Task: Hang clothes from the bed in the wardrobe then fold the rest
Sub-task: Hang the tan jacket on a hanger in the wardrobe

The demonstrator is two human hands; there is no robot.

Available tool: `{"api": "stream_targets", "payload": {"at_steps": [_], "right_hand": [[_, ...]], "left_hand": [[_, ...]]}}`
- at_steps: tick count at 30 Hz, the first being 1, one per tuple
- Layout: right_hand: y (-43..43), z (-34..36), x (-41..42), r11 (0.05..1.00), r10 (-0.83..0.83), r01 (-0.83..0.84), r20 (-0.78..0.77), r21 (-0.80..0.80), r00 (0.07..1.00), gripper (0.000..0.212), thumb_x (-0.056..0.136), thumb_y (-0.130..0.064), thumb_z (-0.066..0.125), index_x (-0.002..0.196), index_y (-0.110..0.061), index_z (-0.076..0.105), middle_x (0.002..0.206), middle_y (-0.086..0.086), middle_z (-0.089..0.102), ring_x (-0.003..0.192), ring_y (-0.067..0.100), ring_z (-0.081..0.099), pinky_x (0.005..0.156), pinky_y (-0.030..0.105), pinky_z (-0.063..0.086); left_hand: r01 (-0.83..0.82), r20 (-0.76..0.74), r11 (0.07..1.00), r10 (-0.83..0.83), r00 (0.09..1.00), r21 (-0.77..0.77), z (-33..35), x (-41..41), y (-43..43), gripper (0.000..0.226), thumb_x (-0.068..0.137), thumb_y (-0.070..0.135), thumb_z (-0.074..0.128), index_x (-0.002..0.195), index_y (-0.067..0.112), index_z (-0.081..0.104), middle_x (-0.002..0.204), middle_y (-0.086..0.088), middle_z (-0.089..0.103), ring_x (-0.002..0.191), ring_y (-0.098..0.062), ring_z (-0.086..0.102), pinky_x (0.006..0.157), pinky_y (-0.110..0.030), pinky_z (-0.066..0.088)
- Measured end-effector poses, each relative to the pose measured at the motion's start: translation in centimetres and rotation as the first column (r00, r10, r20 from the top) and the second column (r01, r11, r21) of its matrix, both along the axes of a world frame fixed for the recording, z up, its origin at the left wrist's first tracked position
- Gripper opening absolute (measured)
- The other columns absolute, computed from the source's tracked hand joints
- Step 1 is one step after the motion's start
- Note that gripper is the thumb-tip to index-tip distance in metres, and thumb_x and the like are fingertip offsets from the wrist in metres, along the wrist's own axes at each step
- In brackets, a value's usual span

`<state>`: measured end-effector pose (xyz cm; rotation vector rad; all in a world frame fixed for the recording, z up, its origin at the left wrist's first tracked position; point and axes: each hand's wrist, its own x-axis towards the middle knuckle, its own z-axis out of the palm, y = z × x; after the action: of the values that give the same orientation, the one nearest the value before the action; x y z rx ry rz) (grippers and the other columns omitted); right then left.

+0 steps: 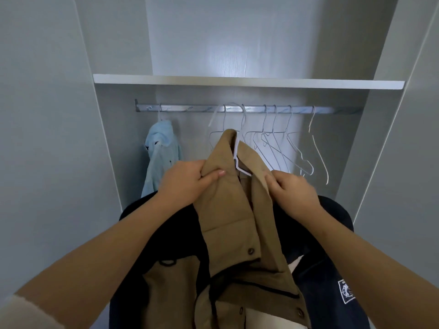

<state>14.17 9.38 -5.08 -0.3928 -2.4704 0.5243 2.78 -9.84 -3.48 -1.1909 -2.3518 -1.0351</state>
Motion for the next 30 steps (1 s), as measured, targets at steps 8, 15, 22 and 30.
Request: {"api": "stream_targets", "payload": {"at_steps": [8, 15, 22, 30], "right_hand": [[0.9, -1.2, 1.3, 0.983, 0.176, -0.164, 0.159, -0.088, 0.971, 0.045, 0.086, -0.063, 0.035, 0.065, -0.025, 0.048, 0.068, -0.006, 0.052, 0.067, 0.013, 0.053, 0.062, 0.029, 0.04], [0.9, -1.7, 1.9, 0.83, 0.256, -0.126, 0.171, -0.543, 0.952, 0.062, 0.076, -0.057, 0.059, 0.085, 0.004, 0.068, 0.086, 0.017, 0.071, 0.083, 0.031, 0.068, 0.085, 0.043, 0.053], [2.9, -2.3, 2.5, 0.721, 0.178, 0.041, 0.242, -0.692, 0.954, 0.039, 0.085, -0.047, 0.059, 0.084, -0.01, 0.07, 0.086, 0.007, 0.072, 0.083, 0.023, 0.069, 0.081, 0.036, 0.054], [2.3, -3.4, 0.7, 0.589, 0.201, 0.098, 0.264, -0.802, 0.943, 0.03, 0.092, -0.044, 0.052, 0.082, -0.017, 0.063, 0.083, 0.0, 0.068, 0.078, 0.016, 0.065, 0.061, 0.022, 0.047]], "left_hand": [[-0.024, 0.195, 0.999, 0.018, 0.981, 0.028, 1.3, -0.8, 0.8, 0.059, 0.086, 0.055, 0.047, 0.084, 0.0, 0.067, 0.083, -0.014, 0.067, 0.079, -0.025, 0.062, 0.079, -0.04, 0.049], [-0.118, 0.225, 0.974, 0.161, 0.961, -0.191, 0.1, -1.4, 2.9, 0.044, 0.097, 0.049, 0.031, 0.085, 0.015, 0.057, 0.084, 0.001, 0.058, 0.087, -0.023, 0.057, 0.08, -0.037, 0.044], [-0.228, 0.319, 0.96, 0.167, 0.933, 0.162, -3.8, -1.9, 3.2, 0.017, 0.098, 0.019, 0.038, 0.105, 0.022, 0.053, 0.098, 0.003, 0.058, 0.087, -0.012, 0.053, 0.07, -0.023, 0.038], [-0.372, 0.61, 0.908, 0.187, 0.77, 0.191, -6.1, -3.8, 4.0, 0.016, 0.092, 0.012, 0.048, 0.084, 0.021, 0.058, 0.093, -0.004, 0.062, 0.09, -0.022, 0.06, 0.077, -0.033, 0.048]]}}
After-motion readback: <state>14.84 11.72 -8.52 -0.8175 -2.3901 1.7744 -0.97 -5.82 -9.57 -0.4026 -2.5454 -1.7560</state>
